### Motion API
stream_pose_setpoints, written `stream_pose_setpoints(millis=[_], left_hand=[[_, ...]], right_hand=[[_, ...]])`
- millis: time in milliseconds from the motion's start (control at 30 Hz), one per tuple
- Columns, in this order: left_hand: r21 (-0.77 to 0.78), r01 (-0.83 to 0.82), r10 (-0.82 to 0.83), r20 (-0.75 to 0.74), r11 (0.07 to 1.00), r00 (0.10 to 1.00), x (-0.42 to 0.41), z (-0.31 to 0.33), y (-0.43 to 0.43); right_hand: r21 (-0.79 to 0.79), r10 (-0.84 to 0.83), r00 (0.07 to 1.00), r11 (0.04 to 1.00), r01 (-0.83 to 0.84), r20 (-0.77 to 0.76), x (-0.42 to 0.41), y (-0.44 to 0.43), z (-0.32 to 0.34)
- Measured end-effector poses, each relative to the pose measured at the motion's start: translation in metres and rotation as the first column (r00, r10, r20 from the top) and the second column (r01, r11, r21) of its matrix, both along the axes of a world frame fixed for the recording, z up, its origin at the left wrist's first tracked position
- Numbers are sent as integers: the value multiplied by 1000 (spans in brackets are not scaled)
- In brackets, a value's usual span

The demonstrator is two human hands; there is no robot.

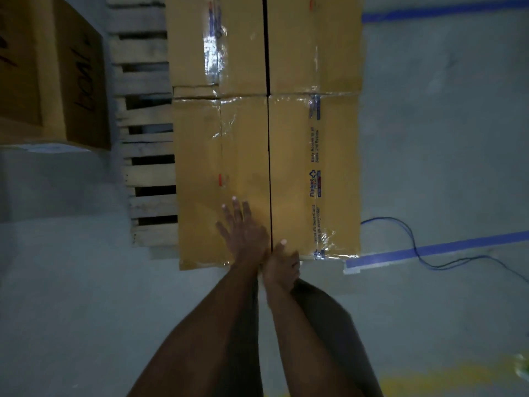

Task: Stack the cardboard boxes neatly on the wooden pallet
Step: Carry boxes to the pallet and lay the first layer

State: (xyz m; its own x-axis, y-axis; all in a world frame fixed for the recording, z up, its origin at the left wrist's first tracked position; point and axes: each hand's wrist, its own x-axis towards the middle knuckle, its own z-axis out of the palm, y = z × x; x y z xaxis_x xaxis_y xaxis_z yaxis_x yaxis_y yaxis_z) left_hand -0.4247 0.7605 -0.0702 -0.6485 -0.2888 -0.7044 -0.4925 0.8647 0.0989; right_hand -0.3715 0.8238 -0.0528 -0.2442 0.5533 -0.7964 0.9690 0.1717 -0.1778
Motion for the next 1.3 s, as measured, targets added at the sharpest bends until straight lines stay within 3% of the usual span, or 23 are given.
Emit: stream_pose_setpoints(millis=[267, 533, 733, 1033, 1300], left_hand=[[3, -56, 56, 25, 998, 998, 75, 119, 52], [23, -25, 29, -165, 999, 986, 62, 189, 96], [2, -83, 82, -160, 997, 984, 62, 197, 65], [32, -79, 84, -178, 996, 981, 48, 178, -58], [-61, -38, 29, -136, 997, 990, 17, 164, -152]], right_hand=[[40, 247, 962, 969, -244, -115, -34, 63, 113], [160, 516, 804, 857, -490, -298, -54, 138, 192], [133, 534, 799, 845, -518, -278, -56, 113, 195], [14, 594, 775, 795, -606, -214, -57, -18, 187], [20, 472, 850, 876, -481, -234, -85, -47, 183]])
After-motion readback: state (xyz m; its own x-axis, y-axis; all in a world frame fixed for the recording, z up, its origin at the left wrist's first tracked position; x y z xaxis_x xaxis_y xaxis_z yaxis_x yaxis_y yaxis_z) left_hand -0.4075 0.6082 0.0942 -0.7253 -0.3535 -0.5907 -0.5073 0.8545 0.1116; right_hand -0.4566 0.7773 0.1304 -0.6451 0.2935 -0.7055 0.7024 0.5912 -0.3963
